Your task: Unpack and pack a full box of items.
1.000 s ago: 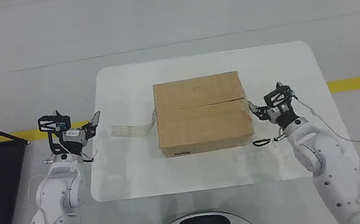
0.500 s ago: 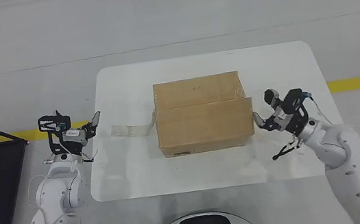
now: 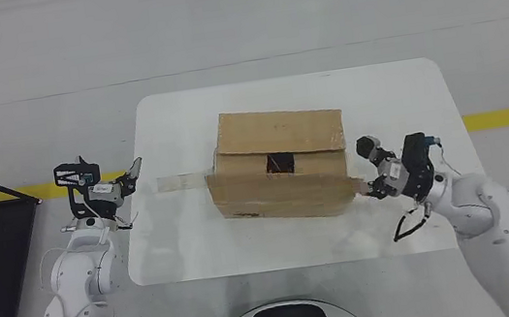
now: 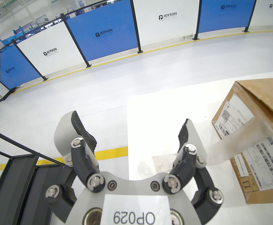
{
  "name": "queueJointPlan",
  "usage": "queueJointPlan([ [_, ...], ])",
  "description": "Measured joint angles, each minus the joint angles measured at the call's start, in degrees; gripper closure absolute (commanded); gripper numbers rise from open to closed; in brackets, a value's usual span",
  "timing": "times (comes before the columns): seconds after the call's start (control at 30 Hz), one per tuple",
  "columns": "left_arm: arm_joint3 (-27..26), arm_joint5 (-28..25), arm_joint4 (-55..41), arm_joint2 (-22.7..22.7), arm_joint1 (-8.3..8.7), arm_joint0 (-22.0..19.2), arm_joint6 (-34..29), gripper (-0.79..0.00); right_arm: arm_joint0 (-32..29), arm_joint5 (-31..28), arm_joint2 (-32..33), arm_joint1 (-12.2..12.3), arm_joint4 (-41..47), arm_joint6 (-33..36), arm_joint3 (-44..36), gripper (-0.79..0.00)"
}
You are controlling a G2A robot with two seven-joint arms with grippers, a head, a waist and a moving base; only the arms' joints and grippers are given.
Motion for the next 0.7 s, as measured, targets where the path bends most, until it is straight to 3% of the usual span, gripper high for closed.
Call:
queueJointPlan([
  [0.17, 0.0, 0.0, 0.0, 0.0, 0.0, 0.0, 0.0, -0.785, 1.1, 0.0, -2.2, 2.9, 3.5, 1.5, 0.0, -0.785],
  [0.3, 0.0, 0.0, 0.0, 0.0, 0.0, 0.0, 0.0, -0.785, 1.4, 0.0, -3.4, 5.0, 0.7, 0.8, -1.3, -0.785],
  [0.43, 0.0, 0.0, 0.0, 0.0, 0.0, 0.0, 0.0, -0.785, 0.3, 0.0, -4.2, 6.8, -8.7, -4.2, -4.1, -0.785],
  [0.7, 0.0, 0.0, 0.0, 0.0, 0.0, 0.0, 0.0, -0.785, -2.2, 1.3, -3.9, 8.8, -33.3, -21.1, -5.0, -0.785],
])
